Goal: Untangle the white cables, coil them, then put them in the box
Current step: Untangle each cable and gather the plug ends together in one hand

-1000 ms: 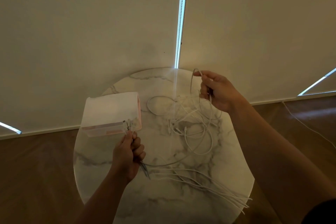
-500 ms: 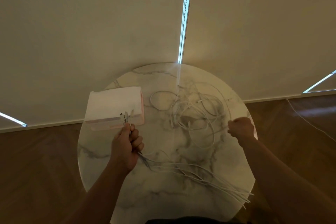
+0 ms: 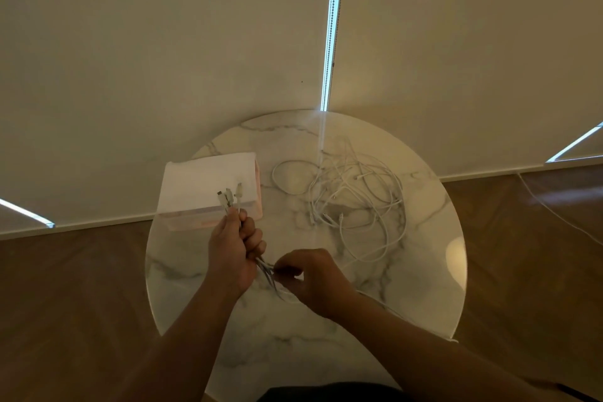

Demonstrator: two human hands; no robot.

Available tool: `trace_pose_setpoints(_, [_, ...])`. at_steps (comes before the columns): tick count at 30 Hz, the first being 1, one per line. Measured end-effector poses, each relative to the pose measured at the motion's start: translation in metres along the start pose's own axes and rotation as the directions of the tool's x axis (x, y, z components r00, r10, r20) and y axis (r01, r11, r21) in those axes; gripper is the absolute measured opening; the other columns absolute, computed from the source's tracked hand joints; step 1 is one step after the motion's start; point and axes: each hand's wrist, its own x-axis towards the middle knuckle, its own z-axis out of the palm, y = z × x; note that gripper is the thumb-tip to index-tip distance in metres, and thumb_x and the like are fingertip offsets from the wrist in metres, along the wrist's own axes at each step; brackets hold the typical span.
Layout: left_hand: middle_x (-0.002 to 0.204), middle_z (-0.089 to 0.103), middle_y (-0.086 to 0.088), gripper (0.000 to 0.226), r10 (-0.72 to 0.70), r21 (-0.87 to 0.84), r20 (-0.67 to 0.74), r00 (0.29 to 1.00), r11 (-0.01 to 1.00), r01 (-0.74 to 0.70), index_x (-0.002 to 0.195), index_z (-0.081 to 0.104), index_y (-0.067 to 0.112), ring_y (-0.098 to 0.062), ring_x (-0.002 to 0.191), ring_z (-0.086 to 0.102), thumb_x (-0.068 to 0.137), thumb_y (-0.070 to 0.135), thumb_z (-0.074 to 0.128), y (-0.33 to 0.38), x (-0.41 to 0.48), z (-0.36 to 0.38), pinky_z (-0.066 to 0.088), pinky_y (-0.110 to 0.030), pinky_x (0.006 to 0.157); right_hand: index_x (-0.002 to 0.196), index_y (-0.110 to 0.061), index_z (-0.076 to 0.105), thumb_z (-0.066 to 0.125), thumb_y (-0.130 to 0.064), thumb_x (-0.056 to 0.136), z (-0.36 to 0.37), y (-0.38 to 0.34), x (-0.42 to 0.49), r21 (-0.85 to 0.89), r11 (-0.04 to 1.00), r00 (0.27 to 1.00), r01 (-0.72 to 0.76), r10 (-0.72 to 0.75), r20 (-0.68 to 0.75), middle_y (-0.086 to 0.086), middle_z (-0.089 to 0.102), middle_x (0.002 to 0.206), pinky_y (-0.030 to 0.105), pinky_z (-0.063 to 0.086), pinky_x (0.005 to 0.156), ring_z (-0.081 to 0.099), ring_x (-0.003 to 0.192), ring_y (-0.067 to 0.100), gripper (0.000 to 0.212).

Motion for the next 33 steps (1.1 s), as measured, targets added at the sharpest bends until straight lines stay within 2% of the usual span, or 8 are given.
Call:
trace_pose_setpoints(2, [0.052, 0.027, 0.005, 0.038, -0.004, -0.006, -0.004, 1.0, 1.0, 0.004, 0.075, 0.045, 0.016, -0.007, 0.04, 0.019, 0.106, 0.032, 0.031, -0.002, -0.002, -0.002, 0.02, -0.021, 0.038, 0.094, -0.013, 0.073, 0.068, -0.02, 0.088, 0.001, 0.002, -0.003, -0.007, 1.0, 0.999, 0.0, 0.0, -0.034, -0.001, 0.07, 0.082, 0.02, 0.05, 0.067, 0.059, 0.069, 0.006, 0.011])
trace_pose_setpoints(6, [0.052, 0.027, 0.005, 0.039, 0.001, -0.024, 0.009, 1.0, 1.0, -0.001, 0.079, 0.05, 0.014, -0.008, 0.041, 0.02, 0.106, 0.036, 0.031, -0.005, -0.005, 0.0, 0.021, -0.021, 0.038, 0.094, -0.013, 0.072, 0.066, -0.021, 0.09, -0.002, -0.001, -0.009, 0.01, 0.999, 0.996, -0.039, 0.04, -0.083, -0.015, 0.059, 0.073, 0.008, 0.039, 0.059, 0.05, 0.057, -0.004, 0.01])
trace_pose_setpoints(14, [0.057, 0.033, 0.004, 0.033, -0.003, -0.073, 0.031, 1.0, 0.997, 0.005, 0.078, 0.046, 0.016, -0.009, 0.043, 0.029, 0.106, 0.027, 0.032, -0.005, -0.009, 0.007, 0.03, -0.021, 0.041, 0.094, -0.015, 0.067, 0.061, -0.025, 0.093, 0.002, 0.0, -0.016, 0.038, 0.991, 0.987, -0.126, 0.129, -0.096, -0.013, 0.053, 0.063, 0.013, 0.036, 0.053, 0.049, 0.054, 0.006, 0.012])
trace_pose_setpoints(18, [0.055, 0.036, 0.004, 0.031, 0.012, -0.022, 0.032, 0.999, 1.0, -0.011, 0.08, 0.045, 0.018, -0.01, 0.041, 0.031, 0.106, 0.03, 0.033, -0.006, -0.009, 0.008, 0.032, -0.022, 0.04, 0.094, -0.013, 0.065, 0.06, -0.024, 0.094, 0.003, -0.004, -0.018, 0.074, 0.988, 0.985, -0.135, 0.142, -0.102, -0.008, 0.056, 0.065, 0.015, 0.037, 0.054, 0.048, 0.054, 0.008, 0.012])
trace_pose_setpoints(22, [0.054, 0.029, 0.006, 0.032, 0.015, 0.011, 0.036, 0.999, 1.0, -0.015, 0.079, 0.044, 0.019, -0.006, 0.04, 0.021, 0.106, 0.031, 0.032, -0.006, -0.008, 0.008, 0.02, -0.02, 0.038, 0.095, -0.014, 0.066, 0.059, -0.028, 0.095, 0.001, -0.006, -0.018, 0.067, 0.988, 0.986, -0.141, 0.146, -0.078, -0.008, 0.058, 0.068, 0.015, 0.038, 0.055, 0.048, 0.055, 0.007, 0.015])
trace_pose_setpoints(25, [0.052, 0.026, 0.007, 0.033, 0.017, 0.005, 0.028, 0.999, 1.0, -0.018, 0.079, 0.045, 0.018, -0.006, 0.038, 0.018, 0.107, 0.028, 0.031, -0.006, -0.007, 0.008, 0.016, -0.02, 0.039, 0.087, -0.014, 0.067, 0.055, -0.036, 0.096, 0.001, -0.004, -0.02, 0.007, 0.986, 0.986, -0.168, 0.168, -0.021, -0.007, 0.06, 0.066, 0.024, 0.042, 0.057, 0.051, 0.056, 0.01, 0.026])
trace_pose_setpoints(29, [0.049, 0.024, 0.008, 0.037, 0.034, 0.029, 0.025, 0.999, 0.999, -0.035, 0.08, 0.051, 0.015, -0.005, 0.037, 0.017, 0.107, 0.029, 0.03, -0.009, -0.006, 0.004, 0.014, -0.02, 0.039, 0.081, -0.013, 0.067, 0.052, -0.031, 0.098, -0.003, -0.004, -0.024, 0.041, 0.982, 0.982, -0.186, 0.184, 0.054, -0.018, 0.05, 0.058, 0.012, 0.033, 0.055, 0.05, 0.055, 0.003, 0.028])
trace_pose_setpoints(33, [0.047, 0.028, 0.008, 0.037, 0.111, 0.064, -0.038, 0.993, 0.992, -0.108, 0.074, 0.045, 0.019, -0.004, 0.035, 0.019, 0.107, 0.027, 0.03, 0.004, 0.003, -0.009, 0.015, -0.016, 0.038, 0.076, -0.014, 0.065, 0.05, -0.034, 0.099, -0.016, 0.012, -0.032, -0.016, 0.977, 0.966, -0.213, 0.213, 0.145, -0.016, 0.051, 0.059, 0.013, 0.034, 0.056, 0.05, 0.055, 0.0, 0.034])
